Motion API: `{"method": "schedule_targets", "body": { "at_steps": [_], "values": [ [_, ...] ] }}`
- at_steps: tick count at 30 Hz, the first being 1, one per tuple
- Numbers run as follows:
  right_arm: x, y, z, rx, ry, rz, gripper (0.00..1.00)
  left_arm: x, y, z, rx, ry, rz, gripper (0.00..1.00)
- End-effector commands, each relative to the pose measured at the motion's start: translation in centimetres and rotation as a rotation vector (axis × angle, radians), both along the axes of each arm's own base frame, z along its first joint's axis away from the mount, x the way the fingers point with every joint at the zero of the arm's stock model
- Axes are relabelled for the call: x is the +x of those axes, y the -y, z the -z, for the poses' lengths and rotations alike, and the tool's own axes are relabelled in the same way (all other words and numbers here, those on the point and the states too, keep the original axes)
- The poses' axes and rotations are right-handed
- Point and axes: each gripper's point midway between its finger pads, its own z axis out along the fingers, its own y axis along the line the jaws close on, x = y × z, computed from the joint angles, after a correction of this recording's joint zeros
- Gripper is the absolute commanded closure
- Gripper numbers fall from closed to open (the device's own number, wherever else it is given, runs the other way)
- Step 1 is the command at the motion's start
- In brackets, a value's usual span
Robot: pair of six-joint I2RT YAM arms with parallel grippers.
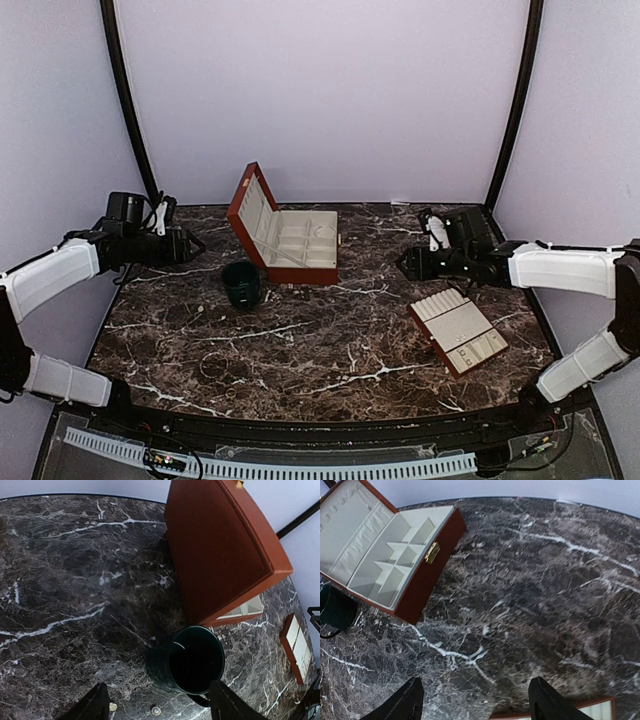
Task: Organize the mixed jewelry
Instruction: Move to the center of the board in the compartment layer.
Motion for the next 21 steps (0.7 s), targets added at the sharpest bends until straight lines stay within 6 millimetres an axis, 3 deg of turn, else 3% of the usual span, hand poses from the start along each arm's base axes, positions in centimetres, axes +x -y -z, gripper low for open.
{"method": "schedule_targets", "body": {
  "at_steps": [1,6,11,21],
  "values": [
    [-2.6,-1.1,2.7,-0.097,-0.109,-0.001,0.33,0.3,2.1,-0.7,-0.006,0.029,0.105,0.32],
    [-6.0,0.1,5.9,-0.200,-0.231,0.026,0.51,1.1,2.1,-0.5,0.015,0.054,0.108,0.37],
    [-8.1,1.4,7.3,-0.223,-0.281,0.050,0.60,0.9,1.5,-0.1,0.037,0.061,0.085,0.38],
    [-8.3,1.7,8.5,-0.299,-0.289,0.034,0.80,0.6,0.9,-0.3,0.061,0.073,0.055,0.38]
  ]
}}
